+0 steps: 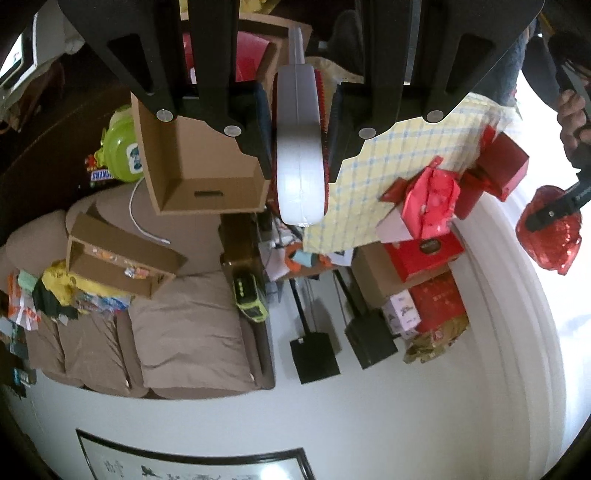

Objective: Organize objects
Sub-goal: 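Carry the lint brush and raffia ball toward the cardboard box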

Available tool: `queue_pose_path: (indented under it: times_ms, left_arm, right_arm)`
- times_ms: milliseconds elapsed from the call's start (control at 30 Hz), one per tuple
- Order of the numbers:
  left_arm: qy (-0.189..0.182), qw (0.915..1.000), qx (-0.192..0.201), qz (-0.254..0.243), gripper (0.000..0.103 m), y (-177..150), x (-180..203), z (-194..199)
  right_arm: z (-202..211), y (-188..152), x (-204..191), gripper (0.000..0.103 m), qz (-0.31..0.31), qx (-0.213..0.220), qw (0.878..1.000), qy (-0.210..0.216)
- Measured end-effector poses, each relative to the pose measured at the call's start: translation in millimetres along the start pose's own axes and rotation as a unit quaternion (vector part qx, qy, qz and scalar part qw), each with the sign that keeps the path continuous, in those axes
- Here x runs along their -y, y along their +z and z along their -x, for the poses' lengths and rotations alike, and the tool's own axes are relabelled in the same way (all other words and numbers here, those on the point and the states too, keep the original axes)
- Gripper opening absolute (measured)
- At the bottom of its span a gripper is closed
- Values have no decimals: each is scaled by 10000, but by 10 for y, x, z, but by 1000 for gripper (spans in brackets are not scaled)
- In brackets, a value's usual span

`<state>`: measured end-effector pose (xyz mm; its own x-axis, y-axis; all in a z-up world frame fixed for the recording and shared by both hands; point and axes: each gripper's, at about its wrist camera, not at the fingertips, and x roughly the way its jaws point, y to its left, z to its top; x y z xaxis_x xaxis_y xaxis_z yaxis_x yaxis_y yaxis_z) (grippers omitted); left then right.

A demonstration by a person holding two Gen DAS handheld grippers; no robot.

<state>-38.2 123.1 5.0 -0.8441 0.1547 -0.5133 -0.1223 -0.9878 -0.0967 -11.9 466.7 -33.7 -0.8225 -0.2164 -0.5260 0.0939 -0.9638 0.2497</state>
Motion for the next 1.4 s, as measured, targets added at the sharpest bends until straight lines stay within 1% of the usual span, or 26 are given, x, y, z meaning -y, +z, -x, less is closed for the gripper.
queue_pose_path:
  times_ms: [167,400,533,600,667,900,1167,1333,1400]
  left_arm:
    - [-66,9999,93,-40,93,42,145,87]
    - [-330,9991,280,41,93,139,387,200]
    - [-319,9984,441,-131,93,184,553,261]
    - [-414,9978,494,-164,93,195,627,294]
    - [-497,9973,503,-220,93,199,698,314]
    - [-582,9961,516,-405,93,206,885,330]
    - [-750,9937,615,-553,93,230,1066,362]
    - [-851,9933,569,-528,93,213,1117,365]
    - [-893,9927,606,-542,93,207,1136,393]
  right_arm:
    - [114,57,-17,25,55,226,9997,-112]
    - [297,127,-25,25,133,444,9987,-196]
    - [379,173,-3,25,95,536,9984,-124]
    - [423,195,2,25,108,595,9981,-139]
    - [465,217,-5,25,146,661,9975,-206]
    - [568,255,11,25,157,835,9960,-290]
    - [600,269,78,25,92,898,9956,-257]
    - [620,290,140,25,-98,910,9958,-41]
    - [636,300,138,25,-95,925,9957,-43]
